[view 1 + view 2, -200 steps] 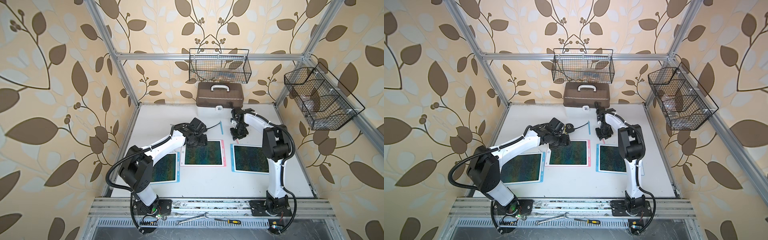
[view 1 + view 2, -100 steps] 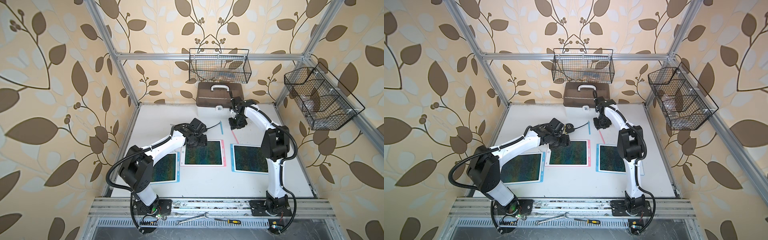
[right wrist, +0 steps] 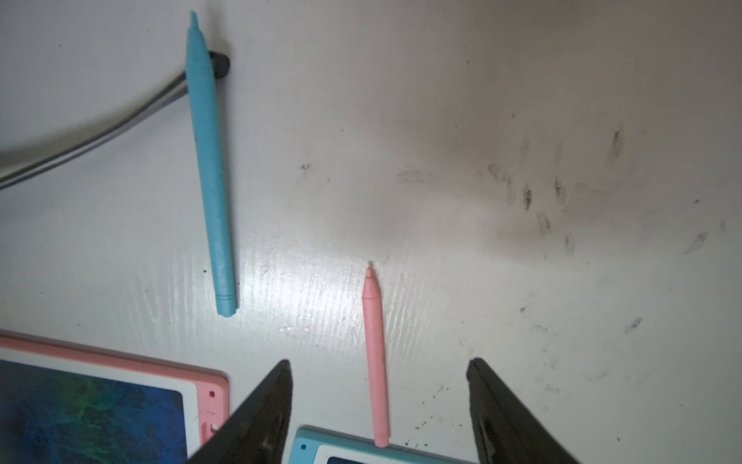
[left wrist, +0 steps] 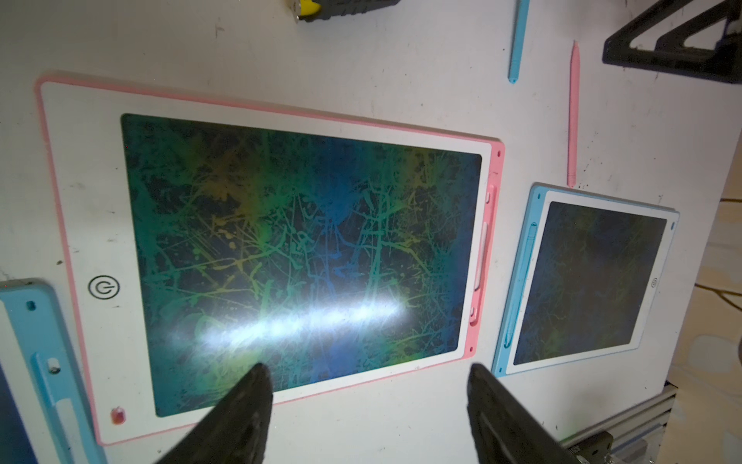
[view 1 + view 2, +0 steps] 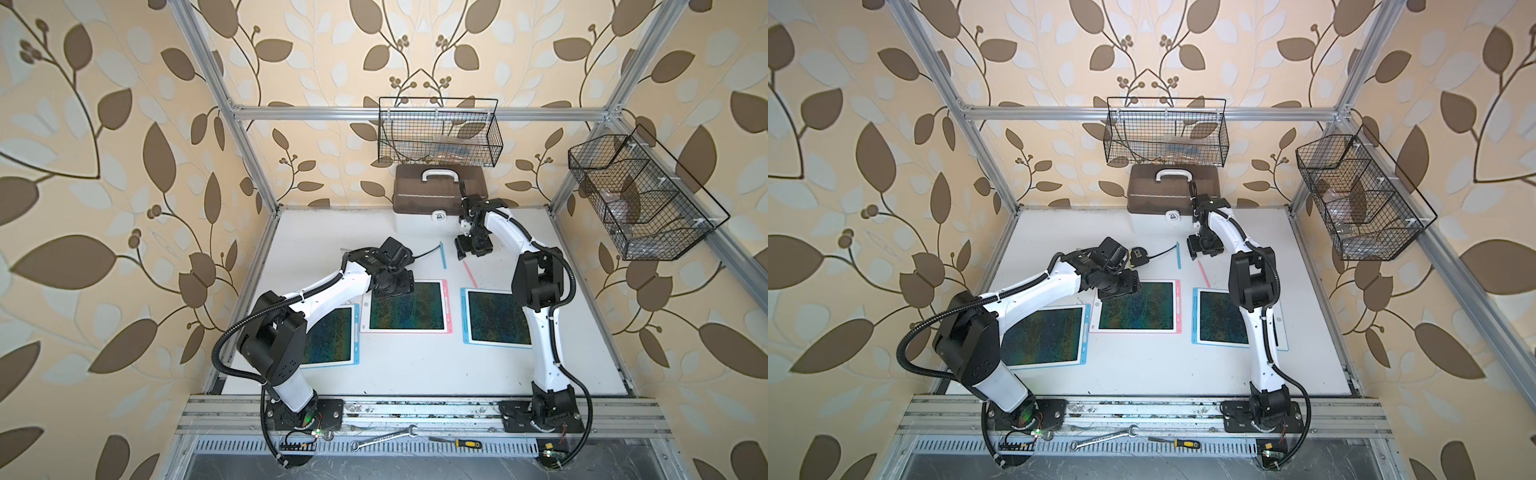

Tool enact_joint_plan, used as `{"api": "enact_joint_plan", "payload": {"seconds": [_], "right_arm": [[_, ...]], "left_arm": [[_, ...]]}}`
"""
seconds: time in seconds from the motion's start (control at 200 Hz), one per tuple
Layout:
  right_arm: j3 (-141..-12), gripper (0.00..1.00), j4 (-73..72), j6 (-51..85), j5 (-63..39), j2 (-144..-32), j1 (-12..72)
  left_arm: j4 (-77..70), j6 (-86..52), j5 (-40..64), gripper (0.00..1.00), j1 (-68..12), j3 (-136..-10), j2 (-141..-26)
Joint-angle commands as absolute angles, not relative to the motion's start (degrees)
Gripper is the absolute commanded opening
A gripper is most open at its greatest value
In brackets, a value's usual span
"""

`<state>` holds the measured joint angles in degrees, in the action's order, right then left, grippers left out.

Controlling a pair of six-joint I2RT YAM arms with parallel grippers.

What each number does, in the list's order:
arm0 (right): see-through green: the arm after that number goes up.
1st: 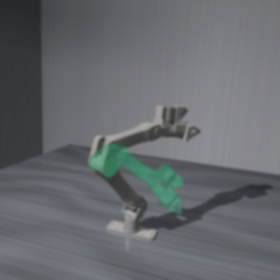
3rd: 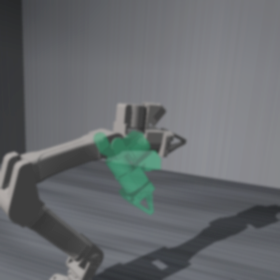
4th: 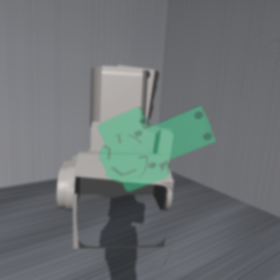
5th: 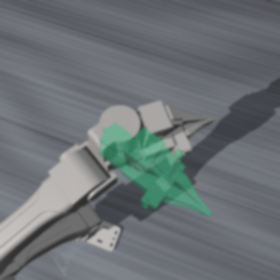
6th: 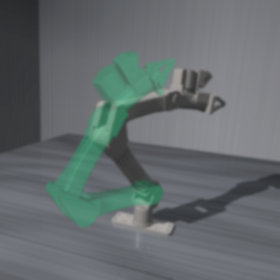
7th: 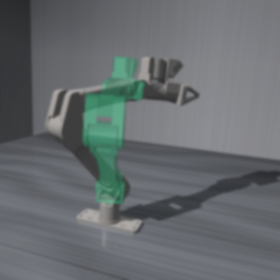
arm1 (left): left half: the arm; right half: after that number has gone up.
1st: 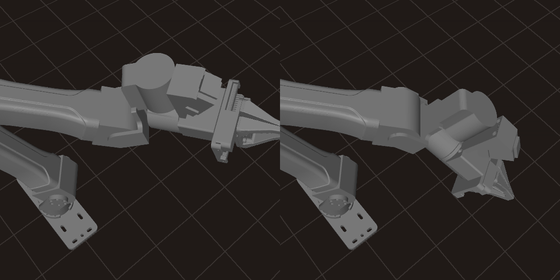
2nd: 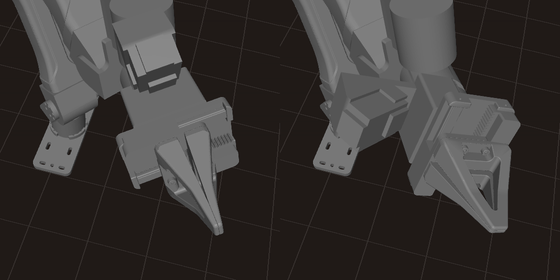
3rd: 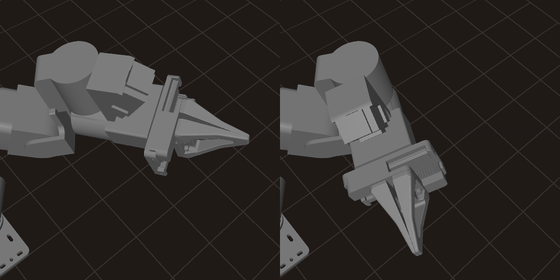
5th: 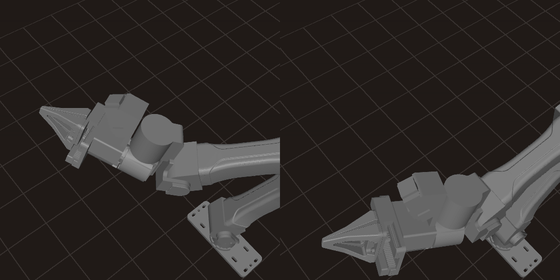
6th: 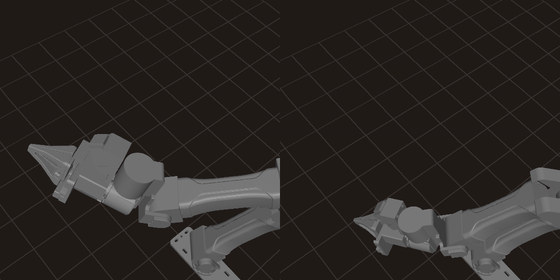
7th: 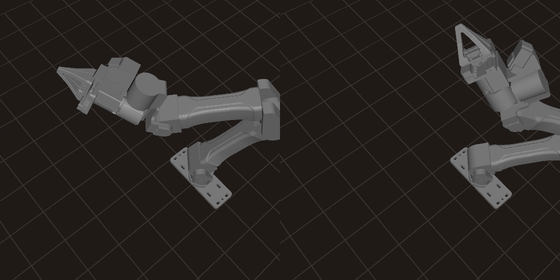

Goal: Place the stylus back onto the writing tablet
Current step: Move the stylus to the center of the board.

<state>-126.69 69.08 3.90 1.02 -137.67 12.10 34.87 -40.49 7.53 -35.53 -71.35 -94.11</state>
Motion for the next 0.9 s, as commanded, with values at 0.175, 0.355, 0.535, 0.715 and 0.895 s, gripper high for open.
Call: {"api": "enact_joint_plan", "payload": {"seconds": [0.175,0.355,0.535,0.715,0.895], "right_arm": [[-127.7,0.72,70.9,2.3,-0.3,-141.0,13.3],[-122.8,0.71,68.7,3.6,-1.9,-138.2,13.0],[-113.1,0.7,62.8,6.9,-7.8,-133.3,11.0],[-109.8,0.7,60.6,7.9,-9.7,-132.0,10.0],[-110.6,0.71,61.5,7.8,-11.2,-133.1,10.2]], "left_arm": [[35.3,-40.6,8.1,0.77,-35.2,-72.2,-92.5],[35.1,-40.5,8.3,0.77,-35.2,-72.3,-93.0],[35.1,-40.2,8.4,0.77,-35.2,-72.8,-93.3],[35.3,-39.5,8.7,0.77,-35.2,-74.0,-94.3],[35.2,-39.4,8.9,0.77,-35.2,-75.0,-95.0]]}}
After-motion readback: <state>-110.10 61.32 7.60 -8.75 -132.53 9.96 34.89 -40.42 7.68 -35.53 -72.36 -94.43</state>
